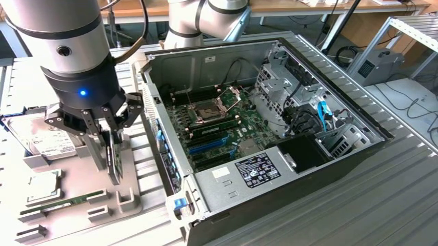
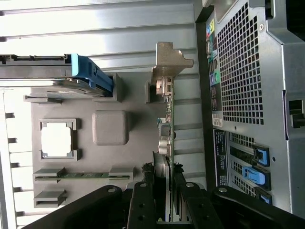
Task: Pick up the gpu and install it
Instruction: 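Pick up the gpu and move the gpu toward the slot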
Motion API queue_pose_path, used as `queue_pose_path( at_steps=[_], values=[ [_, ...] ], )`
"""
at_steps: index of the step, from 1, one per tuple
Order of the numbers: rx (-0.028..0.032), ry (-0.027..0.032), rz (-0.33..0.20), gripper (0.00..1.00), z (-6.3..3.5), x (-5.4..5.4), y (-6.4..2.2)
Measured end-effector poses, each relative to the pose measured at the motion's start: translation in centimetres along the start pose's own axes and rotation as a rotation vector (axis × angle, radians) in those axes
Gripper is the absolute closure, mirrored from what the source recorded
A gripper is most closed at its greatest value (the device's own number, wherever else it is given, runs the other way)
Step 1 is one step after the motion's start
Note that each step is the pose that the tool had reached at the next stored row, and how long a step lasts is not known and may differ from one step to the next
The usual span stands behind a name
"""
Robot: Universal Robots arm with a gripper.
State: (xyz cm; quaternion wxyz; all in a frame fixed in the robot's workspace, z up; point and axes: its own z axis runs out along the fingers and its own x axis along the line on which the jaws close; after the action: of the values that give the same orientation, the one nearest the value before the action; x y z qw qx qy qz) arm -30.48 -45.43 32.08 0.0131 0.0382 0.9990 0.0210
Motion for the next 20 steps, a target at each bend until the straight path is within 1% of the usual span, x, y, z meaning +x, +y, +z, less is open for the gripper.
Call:
queue_pose_path(
  at_steps=[3, 9, 20],
  values=[
    [0.0001, 0.0001, 0.0, 0.74, -0.35, 0.0, 0.01],
    [0.0001, 0.0001, 0.0, 0.74, -2.18, -0.1, 0.09],
    [0.0, 0.0001, 0.0, 0.74, -2.54, -0.1, 0.11]
  ],
)
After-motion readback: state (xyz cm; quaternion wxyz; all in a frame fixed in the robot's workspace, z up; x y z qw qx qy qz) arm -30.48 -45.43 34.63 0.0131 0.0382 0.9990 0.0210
